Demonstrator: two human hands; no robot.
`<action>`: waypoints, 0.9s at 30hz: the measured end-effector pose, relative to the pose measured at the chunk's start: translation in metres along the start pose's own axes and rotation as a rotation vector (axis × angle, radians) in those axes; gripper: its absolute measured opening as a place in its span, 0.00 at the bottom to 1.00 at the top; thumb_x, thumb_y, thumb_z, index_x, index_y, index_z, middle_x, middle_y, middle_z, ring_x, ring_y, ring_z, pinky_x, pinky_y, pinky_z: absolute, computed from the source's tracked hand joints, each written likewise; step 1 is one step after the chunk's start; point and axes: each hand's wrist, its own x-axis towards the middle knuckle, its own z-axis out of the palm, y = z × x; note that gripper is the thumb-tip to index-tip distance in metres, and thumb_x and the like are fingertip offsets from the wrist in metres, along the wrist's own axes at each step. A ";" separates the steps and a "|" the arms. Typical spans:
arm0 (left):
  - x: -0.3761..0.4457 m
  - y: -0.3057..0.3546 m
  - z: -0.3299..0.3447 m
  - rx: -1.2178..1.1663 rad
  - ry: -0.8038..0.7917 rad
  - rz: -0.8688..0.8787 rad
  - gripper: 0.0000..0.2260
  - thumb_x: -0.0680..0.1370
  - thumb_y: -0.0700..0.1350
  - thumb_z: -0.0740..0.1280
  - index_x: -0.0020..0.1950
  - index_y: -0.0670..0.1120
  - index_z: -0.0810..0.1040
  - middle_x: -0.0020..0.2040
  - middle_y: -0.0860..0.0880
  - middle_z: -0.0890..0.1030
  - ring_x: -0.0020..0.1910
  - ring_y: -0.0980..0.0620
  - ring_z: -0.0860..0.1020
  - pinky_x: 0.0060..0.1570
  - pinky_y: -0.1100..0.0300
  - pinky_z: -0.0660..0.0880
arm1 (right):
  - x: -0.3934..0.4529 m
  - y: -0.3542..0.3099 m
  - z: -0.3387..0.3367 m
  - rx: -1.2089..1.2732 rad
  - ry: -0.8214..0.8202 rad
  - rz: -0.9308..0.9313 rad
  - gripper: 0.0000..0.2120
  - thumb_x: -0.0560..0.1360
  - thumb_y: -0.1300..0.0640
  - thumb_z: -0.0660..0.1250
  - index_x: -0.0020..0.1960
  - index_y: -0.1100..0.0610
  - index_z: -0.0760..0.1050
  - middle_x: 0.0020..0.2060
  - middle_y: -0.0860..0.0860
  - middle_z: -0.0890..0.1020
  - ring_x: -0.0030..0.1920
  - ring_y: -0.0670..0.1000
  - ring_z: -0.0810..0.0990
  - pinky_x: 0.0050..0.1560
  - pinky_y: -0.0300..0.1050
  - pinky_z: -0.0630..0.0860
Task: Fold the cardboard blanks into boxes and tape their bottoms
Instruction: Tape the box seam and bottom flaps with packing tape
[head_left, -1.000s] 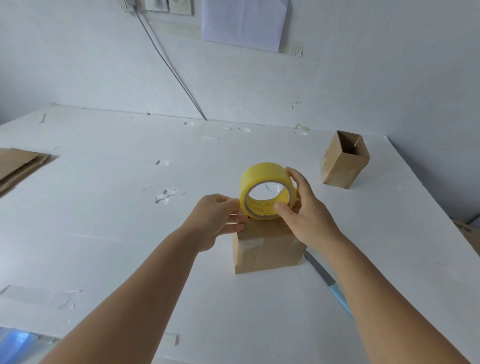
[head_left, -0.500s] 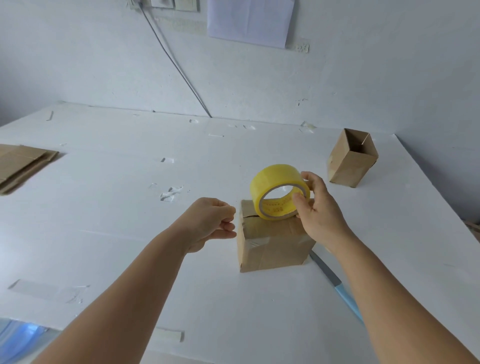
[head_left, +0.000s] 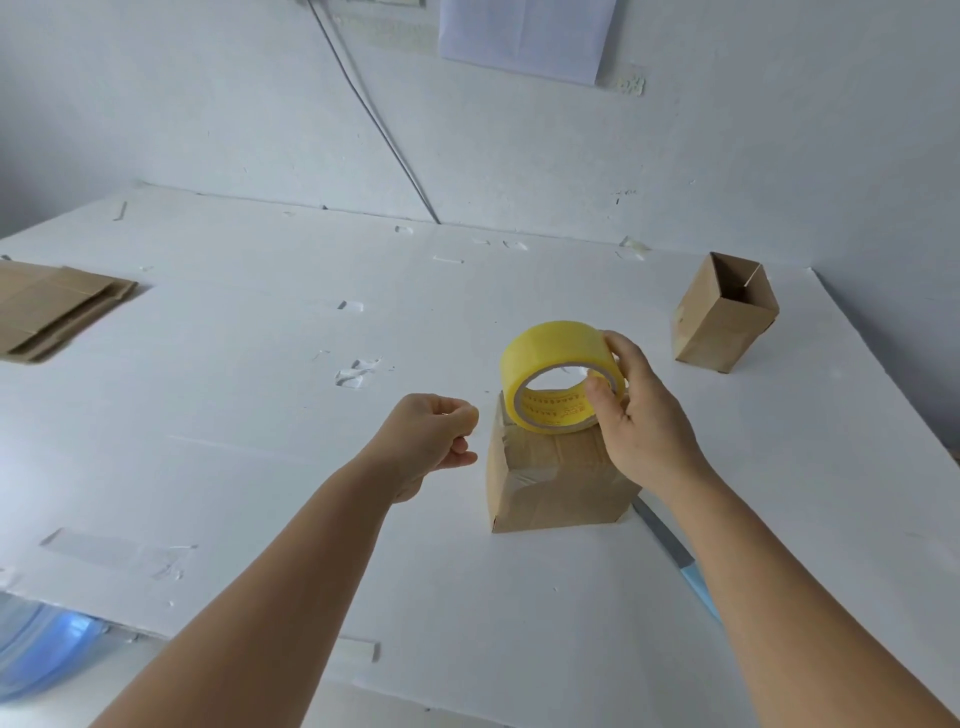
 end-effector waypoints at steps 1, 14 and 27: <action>0.000 -0.003 0.001 -0.008 -0.003 -0.008 0.04 0.77 0.37 0.65 0.47 0.38 0.78 0.36 0.46 0.72 0.32 0.54 0.71 0.45 0.55 0.81 | 0.000 0.000 0.000 0.001 -0.001 -0.010 0.20 0.80 0.50 0.58 0.71 0.46 0.61 0.59 0.44 0.75 0.50 0.50 0.76 0.48 0.44 0.69; 0.014 -0.037 0.019 -0.068 0.028 -0.123 0.13 0.77 0.43 0.67 0.58 0.40 0.71 0.41 0.45 0.74 0.34 0.52 0.72 0.45 0.55 0.80 | 0.000 0.004 0.004 0.007 -0.013 0.003 0.22 0.80 0.48 0.57 0.73 0.43 0.60 0.67 0.44 0.71 0.62 0.50 0.74 0.54 0.43 0.69; -0.025 -0.043 0.046 0.037 -0.005 0.423 0.18 0.79 0.44 0.55 0.69 0.55 0.66 0.66 0.60 0.69 0.66 0.64 0.66 0.62 0.70 0.63 | 0.000 0.004 0.004 -0.015 -0.028 0.052 0.22 0.80 0.45 0.55 0.73 0.41 0.58 0.67 0.44 0.72 0.63 0.50 0.73 0.59 0.47 0.70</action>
